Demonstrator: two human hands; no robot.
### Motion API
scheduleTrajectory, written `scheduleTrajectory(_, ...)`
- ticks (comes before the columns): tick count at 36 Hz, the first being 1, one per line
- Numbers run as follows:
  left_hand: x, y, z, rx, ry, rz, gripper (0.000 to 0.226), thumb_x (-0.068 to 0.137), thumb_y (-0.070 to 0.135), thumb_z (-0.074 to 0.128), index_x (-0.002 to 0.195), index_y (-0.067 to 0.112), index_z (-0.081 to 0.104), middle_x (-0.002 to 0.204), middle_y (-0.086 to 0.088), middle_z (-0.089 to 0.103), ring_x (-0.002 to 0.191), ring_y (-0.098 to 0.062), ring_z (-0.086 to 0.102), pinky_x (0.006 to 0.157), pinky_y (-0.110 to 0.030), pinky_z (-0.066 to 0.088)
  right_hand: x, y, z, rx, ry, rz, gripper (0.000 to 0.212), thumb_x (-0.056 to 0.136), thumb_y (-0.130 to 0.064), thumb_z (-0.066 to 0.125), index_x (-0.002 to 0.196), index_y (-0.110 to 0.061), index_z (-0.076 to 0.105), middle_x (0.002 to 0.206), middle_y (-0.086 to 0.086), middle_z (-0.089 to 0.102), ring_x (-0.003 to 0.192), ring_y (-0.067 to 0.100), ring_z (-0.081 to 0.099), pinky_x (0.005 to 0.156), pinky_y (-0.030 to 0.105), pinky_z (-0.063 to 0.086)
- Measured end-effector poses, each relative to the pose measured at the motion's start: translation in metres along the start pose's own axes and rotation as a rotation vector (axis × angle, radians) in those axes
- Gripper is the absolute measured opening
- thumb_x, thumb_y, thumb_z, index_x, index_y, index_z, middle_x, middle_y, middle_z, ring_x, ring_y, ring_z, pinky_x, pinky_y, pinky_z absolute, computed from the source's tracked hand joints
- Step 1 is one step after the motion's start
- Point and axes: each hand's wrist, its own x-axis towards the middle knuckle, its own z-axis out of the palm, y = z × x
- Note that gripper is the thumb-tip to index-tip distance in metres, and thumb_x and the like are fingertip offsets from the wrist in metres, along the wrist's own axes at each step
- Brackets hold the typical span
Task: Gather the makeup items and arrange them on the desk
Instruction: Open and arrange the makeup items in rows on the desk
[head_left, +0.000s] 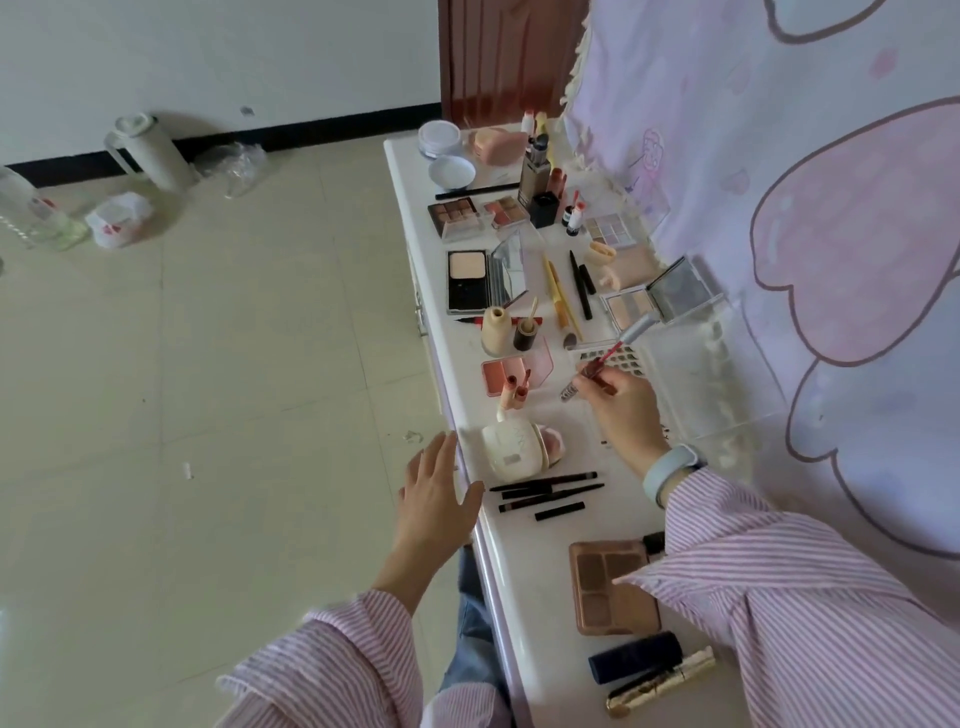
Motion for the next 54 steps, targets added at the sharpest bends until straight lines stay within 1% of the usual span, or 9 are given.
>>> scheduleTrajectory(4,0.017,0.003,-0.004,0.090,-0.091,0.035,0.062,0.098,0.032,0.037,0.149,0.026,0.002,0.157,0.008,-0.002,0.144,-0.021,-0.004,0.114,-0.047,0.017,0.004,-0.001,0.006,-0.021,-0.035,-0.002,0.020,0.088,-0.016,0.060,0.103,-0.004,0.067,0.084,0.003,0.067,0.061,0.004,0.053,0.059,0.014,0.042)
scheduleTrajectory(7,0.026,0.005,-0.005,0.125,-0.138,0.031,0.059,0.100,0.029,0.031,0.149,0.024,-0.001,0.157,0.009,-0.007,0.144,-0.021,-0.009,0.113,-0.048,0.014,0.005,0.000,0.008,-0.003,-0.043,0.027,0.022,0.089,-0.017,0.059,0.105,-0.004,0.065,0.095,0.007,0.068,0.080,0.011,0.060,0.074,0.017,0.046)
scheduleTrajectory(9,0.029,0.006,-0.004,0.140,-0.145,0.022,0.059,0.100,0.030,0.030,0.149,0.024,-0.003,0.157,0.009,-0.009,0.144,-0.021,-0.011,0.113,-0.048,0.014,0.005,0.000,0.008,0.009,-0.049,0.047,0.022,0.089,-0.017,0.059,0.106,-0.004,0.065,0.100,0.008,0.068,0.090,0.016,0.062,0.083,0.023,0.047)
scheduleTrajectory(12,0.030,0.006,-0.003,0.148,-0.128,0.027,0.060,0.100,0.031,0.032,0.149,0.024,-0.001,0.157,0.010,-0.007,0.144,-0.021,-0.009,0.113,-0.047,0.017,0.006,0.001,0.008,0.002,-0.060,0.054,0.023,0.088,-0.017,0.060,0.107,-0.005,0.064,0.102,0.009,0.068,0.095,0.018,0.062,0.087,0.027,0.048)
scheduleTrajectory(18,0.033,0.002,-0.002,0.125,-0.117,0.027,0.061,0.099,0.033,0.035,0.149,0.024,0.002,0.157,0.009,-0.002,0.144,-0.020,-0.007,0.114,-0.046,0.018,0.004,0.002,0.010,-0.018,-0.055,0.041,0.023,0.088,-0.017,0.060,0.107,-0.004,0.063,0.098,0.007,0.068,0.087,0.012,0.060,0.083,0.024,0.047)
scheduleTrajectory(23,0.033,0.000,-0.002,0.118,-0.113,0.026,0.061,0.099,0.033,0.037,0.149,0.025,0.003,0.157,0.008,0.000,0.144,-0.020,-0.006,0.113,-0.046,0.018,0.005,0.004,0.013,-0.031,-0.061,0.042,0.021,0.087,-0.018,0.061,0.102,-0.004,0.064,0.095,0.007,0.069,0.090,0.018,0.063,0.086,0.033,0.050)
scheduleTrajectory(34,0.034,-0.001,-0.002,0.095,-0.100,0.033,0.061,0.098,0.033,0.039,0.149,0.025,0.006,0.157,0.007,0.004,0.144,-0.021,-0.003,0.113,-0.048,0.024,0.005,0.006,0.014,-0.023,-0.059,0.057,0.021,0.088,-0.020,0.060,0.103,-0.006,0.063,0.097,0.008,0.068,0.092,0.021,0.063,0.088,0.040,0.050)
scheduleTrajectory(43,0.035,-0.003,0.000,0.069,-0.089,0.038,0.061,0.098,0.033,0.041,0.149,0.025,0.008,0.157,0.005,0.009,0.144,-0.023,0.000,0.113,-0.048,0.023,0.006,0.006,0.015,-0.027,-0.051,0.059,0.019,0.087,-0.020,0.061,0.099,-0.006,0.062,0.091,0.006,0.067,0.083,0.016,0.061,0.080,0.030,0.050)
scheduleTrajectory(54,0.035,-0.004,0.000,0.056,-0.077,0.050,0.062,0.098,0.032,0.041,0.149,0.023,0.009,0.156,0.003,0.012,0.143,-0.022,0.005,0.114,-0.045,0.021,0.006,0.008,0.016,-0.031,-0.057,0.065,0.017,0.086,-0.021,0.063,0.096,-0.007,0.063,0.087,0.004,0.066,0.079,0.015,0.060,0.074,0.026,0.048)
